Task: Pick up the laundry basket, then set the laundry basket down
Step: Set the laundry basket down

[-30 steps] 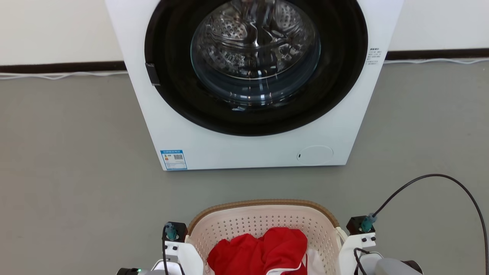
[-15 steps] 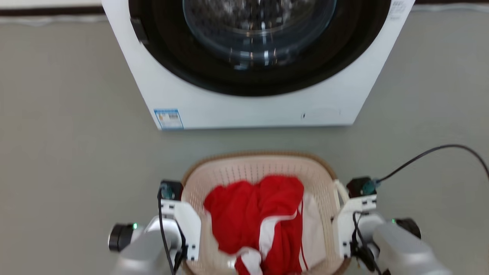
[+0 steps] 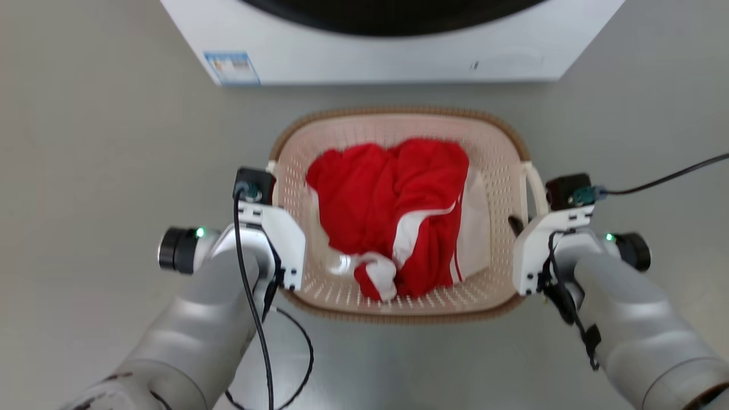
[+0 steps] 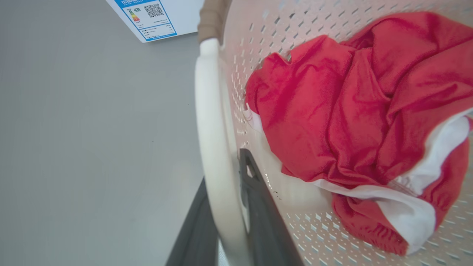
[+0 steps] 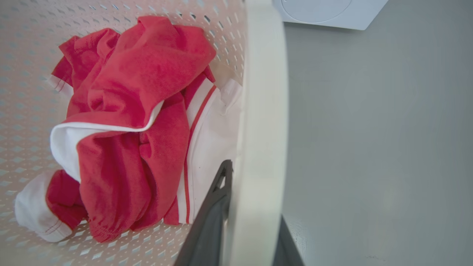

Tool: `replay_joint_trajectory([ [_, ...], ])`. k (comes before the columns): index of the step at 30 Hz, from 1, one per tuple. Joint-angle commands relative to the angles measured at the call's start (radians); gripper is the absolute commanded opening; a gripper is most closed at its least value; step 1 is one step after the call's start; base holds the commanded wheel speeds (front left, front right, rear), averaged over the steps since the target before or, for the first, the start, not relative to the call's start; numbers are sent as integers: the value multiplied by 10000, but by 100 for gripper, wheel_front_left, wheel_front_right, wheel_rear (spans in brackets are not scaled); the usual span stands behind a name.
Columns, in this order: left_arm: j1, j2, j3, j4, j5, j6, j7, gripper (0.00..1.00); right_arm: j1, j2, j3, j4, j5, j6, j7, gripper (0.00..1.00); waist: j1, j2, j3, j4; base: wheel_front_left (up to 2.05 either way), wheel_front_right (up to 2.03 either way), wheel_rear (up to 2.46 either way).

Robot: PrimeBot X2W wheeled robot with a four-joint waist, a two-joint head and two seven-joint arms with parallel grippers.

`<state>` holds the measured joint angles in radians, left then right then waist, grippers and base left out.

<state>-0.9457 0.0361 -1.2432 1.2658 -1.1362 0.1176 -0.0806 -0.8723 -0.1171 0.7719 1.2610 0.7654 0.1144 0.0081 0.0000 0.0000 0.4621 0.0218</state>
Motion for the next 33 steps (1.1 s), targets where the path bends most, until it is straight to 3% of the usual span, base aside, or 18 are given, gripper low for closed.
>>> replay_joint_trajectory([
  [1,-467,141,80,-17,127,122,-62,0,-171,130,111,-182,-200,163,-320,0,0,0,868,86,0,0,0],
  [17,-2388,141,221,-191,158,429,-408,0,-1954,-317,72,20,-432,163,-813,0,0,0,3419,180,0,0,0],
  [20,-2746,341,299,-130,134,260,-568,0,-2298,-310,80,50,-499,163,-877,0,0,0,3861,146,0,0,0],
  [33,-3226,285,325,97,172,42,-977,0,-2604,-143,37,191,-548,163,-1114,0,0,0,4579,95,0,0,0],
])
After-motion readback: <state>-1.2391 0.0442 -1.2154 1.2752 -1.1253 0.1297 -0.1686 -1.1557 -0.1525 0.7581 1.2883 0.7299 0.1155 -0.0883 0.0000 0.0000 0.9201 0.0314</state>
